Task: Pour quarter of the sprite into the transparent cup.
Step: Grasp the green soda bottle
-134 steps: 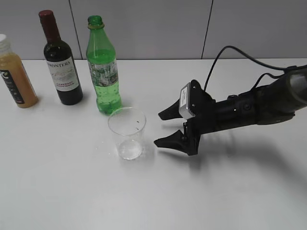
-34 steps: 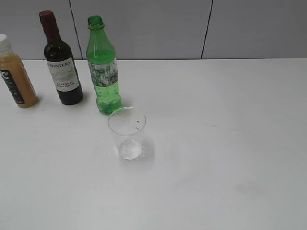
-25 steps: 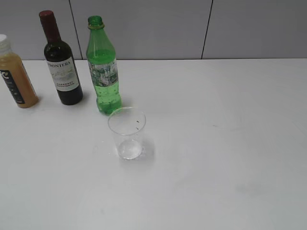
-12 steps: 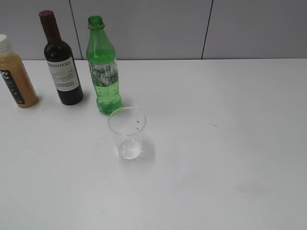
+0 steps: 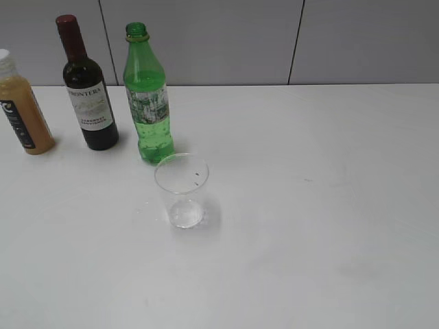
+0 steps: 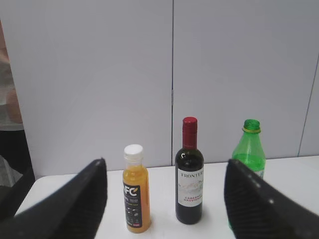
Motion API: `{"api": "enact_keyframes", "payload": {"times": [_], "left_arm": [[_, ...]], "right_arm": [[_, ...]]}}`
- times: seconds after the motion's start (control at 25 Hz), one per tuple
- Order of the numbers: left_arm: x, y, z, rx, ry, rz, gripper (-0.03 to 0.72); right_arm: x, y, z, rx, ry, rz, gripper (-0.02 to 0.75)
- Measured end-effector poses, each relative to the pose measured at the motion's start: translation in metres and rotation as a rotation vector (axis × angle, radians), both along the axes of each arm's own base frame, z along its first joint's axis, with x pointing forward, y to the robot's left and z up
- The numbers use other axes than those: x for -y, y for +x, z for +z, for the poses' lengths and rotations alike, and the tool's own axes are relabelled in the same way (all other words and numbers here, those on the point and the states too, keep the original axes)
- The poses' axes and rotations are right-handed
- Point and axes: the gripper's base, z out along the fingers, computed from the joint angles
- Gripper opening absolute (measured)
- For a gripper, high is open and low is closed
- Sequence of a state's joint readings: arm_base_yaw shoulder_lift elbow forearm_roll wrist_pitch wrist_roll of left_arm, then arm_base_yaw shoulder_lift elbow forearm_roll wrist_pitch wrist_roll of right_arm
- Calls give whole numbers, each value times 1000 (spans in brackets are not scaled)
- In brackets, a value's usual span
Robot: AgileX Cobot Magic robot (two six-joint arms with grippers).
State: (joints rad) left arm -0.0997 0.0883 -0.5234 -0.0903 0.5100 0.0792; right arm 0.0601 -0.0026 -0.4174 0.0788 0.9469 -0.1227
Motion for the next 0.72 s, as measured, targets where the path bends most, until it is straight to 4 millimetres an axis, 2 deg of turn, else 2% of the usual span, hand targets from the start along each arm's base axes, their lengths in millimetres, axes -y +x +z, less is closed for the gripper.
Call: {"api": "enact_keyframes", "payload": {"times": [0.4,0.72], "left_arm": [[3,57,17,55,-16,27,564],[6,103,15,55,-18,46,563]], "right_arm": [[0,0,0,0,1,1,594],[0,0,0,0,3,2,594]]}}
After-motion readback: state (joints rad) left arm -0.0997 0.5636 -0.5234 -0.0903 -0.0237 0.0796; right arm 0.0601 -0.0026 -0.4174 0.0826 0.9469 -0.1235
